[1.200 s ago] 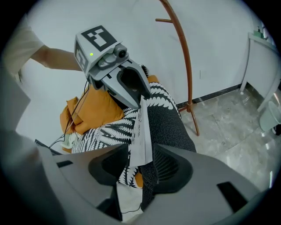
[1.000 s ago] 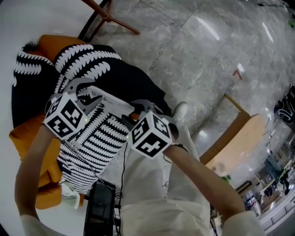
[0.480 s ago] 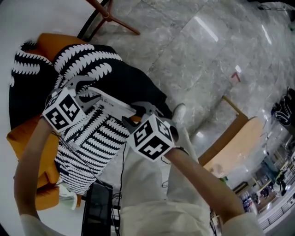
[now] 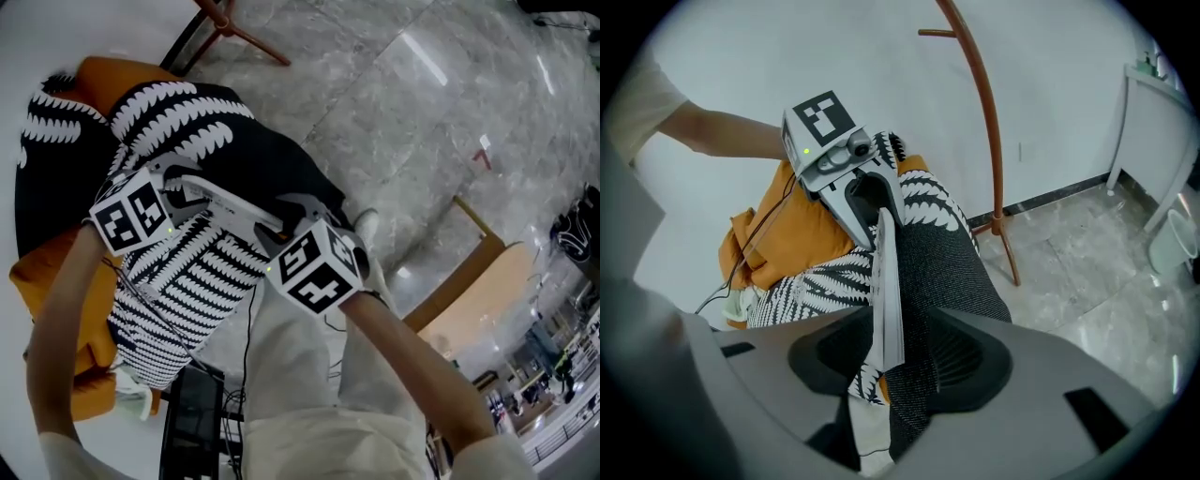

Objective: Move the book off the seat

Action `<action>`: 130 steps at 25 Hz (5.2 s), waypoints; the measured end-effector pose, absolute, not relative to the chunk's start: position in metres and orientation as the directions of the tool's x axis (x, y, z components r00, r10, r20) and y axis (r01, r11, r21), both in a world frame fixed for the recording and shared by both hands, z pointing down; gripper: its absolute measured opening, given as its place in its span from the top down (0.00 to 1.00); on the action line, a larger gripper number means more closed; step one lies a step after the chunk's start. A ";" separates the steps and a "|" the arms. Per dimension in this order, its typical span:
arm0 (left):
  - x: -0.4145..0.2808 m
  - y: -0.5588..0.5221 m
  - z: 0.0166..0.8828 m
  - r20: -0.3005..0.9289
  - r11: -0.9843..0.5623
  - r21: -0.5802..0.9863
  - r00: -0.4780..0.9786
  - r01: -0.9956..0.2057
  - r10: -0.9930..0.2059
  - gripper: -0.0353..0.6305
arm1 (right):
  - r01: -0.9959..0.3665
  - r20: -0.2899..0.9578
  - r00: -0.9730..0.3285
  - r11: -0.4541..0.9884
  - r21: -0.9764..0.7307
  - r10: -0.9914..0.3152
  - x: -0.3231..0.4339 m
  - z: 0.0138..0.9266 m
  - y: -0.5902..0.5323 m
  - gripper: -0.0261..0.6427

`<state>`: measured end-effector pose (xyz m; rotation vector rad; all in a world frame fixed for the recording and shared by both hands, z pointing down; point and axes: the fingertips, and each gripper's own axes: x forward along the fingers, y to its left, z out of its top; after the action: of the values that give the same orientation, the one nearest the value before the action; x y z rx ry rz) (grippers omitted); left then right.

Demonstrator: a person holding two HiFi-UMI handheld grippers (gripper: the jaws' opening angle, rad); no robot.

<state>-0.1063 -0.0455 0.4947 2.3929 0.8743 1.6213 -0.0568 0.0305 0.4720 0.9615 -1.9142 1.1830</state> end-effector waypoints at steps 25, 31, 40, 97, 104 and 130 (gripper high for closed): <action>-0.109 0.011 0.498 0.826 -0.762 0.468 0.083 0.448 0.557 0.87 | -0.822 0.849 -0.513 0.361 -0.441 -0.130 -0.086 0.509 0.044 0.86; -0.112 0.025 0.486 0.841 -0.758 0.455 0.056 0.468 0.539 0.87 | -0.806 0.831 -0.541 0.361 -0.469 -0.128 -0.091 0.498 0.059 0.89; -0.116 0.058 0.458 0.822 -0.730 0.494 0.020 0.472 0.569 0.87 | -0.781 0.788 -0.595 0.346 -0.520 -0.158 -0.095 0.468 0.093 0.89; 0.240 0.439 0.416 0.808 -0.202 0.508 -0.382 0.838 0.448 0.87 | -0.808 0.766 -0.334 -0.251 -0.533 -0.550 0.232 0.424 0.477 0.89; 0.284 0.502 0.407 0.804 -0.110 0.518 -0.439 0.848 0.400 0.87 | -0.765 0.757 -0.288 -0.336 -0.550 -0.586 0.271 0.414 0.539 0.89; 0.418 0.727 0.404 0.817 0.072 0.468 -0.463 0.881 0.345 0.87 | -0.692 0.792 -0.147 -0.511 -0.511 -0.593 0.397 0.411 0.761 0.89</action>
<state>0.4180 0.7268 0.4040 1.7026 2.6005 1.9502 0.3973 0.7614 0.4111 1.9939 -1.5074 1.7584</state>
